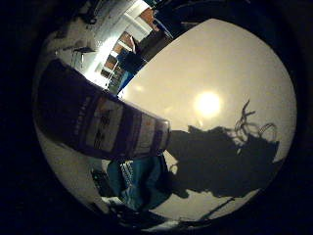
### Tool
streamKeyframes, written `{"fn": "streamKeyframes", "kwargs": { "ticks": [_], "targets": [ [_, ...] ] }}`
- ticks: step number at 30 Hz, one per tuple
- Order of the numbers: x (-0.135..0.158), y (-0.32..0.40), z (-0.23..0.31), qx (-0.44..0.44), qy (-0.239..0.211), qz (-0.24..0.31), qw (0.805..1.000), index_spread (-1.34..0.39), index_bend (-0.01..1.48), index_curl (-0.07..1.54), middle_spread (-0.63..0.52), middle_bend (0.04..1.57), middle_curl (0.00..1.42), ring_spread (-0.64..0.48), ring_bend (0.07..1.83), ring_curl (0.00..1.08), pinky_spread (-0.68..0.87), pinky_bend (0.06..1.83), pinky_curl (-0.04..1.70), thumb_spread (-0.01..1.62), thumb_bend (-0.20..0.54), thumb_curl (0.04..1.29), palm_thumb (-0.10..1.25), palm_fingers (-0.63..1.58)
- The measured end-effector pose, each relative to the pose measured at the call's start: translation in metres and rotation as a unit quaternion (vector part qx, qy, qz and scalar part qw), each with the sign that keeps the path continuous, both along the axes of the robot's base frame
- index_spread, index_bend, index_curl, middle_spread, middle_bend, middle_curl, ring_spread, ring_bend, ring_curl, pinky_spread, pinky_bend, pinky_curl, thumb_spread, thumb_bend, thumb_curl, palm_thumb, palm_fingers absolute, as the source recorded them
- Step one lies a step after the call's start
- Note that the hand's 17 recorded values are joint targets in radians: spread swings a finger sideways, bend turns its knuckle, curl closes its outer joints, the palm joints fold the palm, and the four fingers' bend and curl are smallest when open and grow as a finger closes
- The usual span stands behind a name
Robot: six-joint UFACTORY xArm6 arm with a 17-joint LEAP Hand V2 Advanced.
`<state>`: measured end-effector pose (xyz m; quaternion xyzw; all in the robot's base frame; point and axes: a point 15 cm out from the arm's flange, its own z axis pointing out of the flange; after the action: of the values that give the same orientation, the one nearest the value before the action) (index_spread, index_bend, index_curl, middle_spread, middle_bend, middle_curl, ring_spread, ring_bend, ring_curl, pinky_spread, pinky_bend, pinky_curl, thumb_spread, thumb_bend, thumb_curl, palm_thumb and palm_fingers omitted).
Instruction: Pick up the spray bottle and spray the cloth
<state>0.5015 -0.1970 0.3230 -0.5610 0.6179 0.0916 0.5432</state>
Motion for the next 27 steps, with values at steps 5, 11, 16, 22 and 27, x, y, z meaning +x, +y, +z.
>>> {"fn": "streamKeyframes", "kwargs": {
  "ticks": [5, 11, 16, 22, 27],
  "targets": [
    [-0.029, 0.012, 0.033, -0.1, 0.021, 0.03, 0.994, -0.26, 1.04, 0.97, -0.15, 1.26, 0.89, -0.21, 1.38, 0.73, -0.18, 1.51, 0.59, 0.96, -0.012, 0.47, 1.13, 1.13],
    [-0.051, 0.038, 0.055, -0.241, 0.059, 0.038, 0.968, -0.24, 1.07, 0.94, -0.14, 1.29, 0.86, -0.21, 1.37, 0.75, -0.18, 1.49, 0.63, 0.97, -0.015, 0.49, 1.12, 1.13],
    [-0.066, 0.064, 0.055, -0.346, 0.102, 0.053, 0.931, -0.23, 1.1, 0.92, -0.14, 1.32, 0.84, -0.22, 1.37, 0.77, -0.17, 1.48, 0.67, 0.97, -0.014, 0.51, 1.12, 1.14],
    [-0.076, 0.107, 0.057, -0.463, 0.146, 0.089, 0.869, -0.23, 1.11, 0.9, -0.13, 1.33, 0.83, -0.22, 1.37, 0.78, -0.17, 1.46, 0.7, 0.97, -0.015, 0.52, 1.12, 1.13],
    [-0.077, 0.131, 0.058, -0.562, 0.173, 0.098, 0.803, -0.22, 1.13, 0.88, -0.13, 1.34, 0.81, -0.22, 1.37, 0.79, -0.18, 1.44, 0.72, 0.97, -0.016, 0.53, 1.11, 1.14]
  ]
}}
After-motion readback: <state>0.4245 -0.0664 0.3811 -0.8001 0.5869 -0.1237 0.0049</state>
